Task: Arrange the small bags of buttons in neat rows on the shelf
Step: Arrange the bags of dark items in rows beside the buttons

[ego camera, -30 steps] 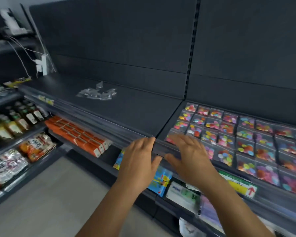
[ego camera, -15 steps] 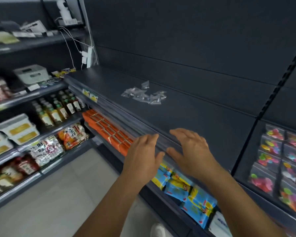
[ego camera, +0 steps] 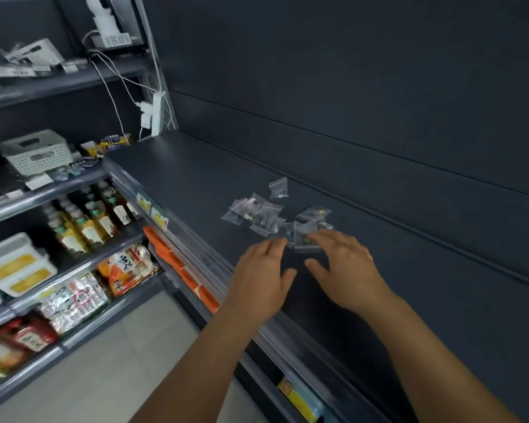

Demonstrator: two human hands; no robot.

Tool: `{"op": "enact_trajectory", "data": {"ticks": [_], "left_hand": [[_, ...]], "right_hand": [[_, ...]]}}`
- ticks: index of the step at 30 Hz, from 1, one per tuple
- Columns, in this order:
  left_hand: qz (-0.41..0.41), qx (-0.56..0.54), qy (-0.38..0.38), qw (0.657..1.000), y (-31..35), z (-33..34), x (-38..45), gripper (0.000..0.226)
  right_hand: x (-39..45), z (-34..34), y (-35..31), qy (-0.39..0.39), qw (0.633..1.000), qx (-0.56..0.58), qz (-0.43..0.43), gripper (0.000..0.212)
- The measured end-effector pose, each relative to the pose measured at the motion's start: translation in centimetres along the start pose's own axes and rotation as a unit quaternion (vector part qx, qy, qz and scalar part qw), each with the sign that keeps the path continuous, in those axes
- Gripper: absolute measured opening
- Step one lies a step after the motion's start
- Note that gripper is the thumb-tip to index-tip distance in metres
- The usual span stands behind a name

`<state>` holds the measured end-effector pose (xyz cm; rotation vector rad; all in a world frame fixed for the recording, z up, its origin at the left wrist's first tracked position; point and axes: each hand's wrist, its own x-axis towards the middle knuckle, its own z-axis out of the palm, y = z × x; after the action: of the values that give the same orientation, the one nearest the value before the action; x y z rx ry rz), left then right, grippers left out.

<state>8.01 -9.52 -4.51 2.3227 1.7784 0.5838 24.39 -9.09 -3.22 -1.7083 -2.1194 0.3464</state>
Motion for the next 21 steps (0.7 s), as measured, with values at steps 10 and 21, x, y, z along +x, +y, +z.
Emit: {"op": "enact_trajectory", "data": {"ticks": [10,21], "left_hand": [[0.062,0.049,-0.112,0.991,-2.4,2.4,5.6,0.051],[0.202,0.023,-0.117,0.972,-2.5,1.5,8.5,0.051]], "right_hand": [[3.4,3.0,1.9,-0.065,0.994,-0.088,-0.002,0.049],[1.6,1.1,1.2,0.083,0.969,0.037,0.231,0.028]]}}
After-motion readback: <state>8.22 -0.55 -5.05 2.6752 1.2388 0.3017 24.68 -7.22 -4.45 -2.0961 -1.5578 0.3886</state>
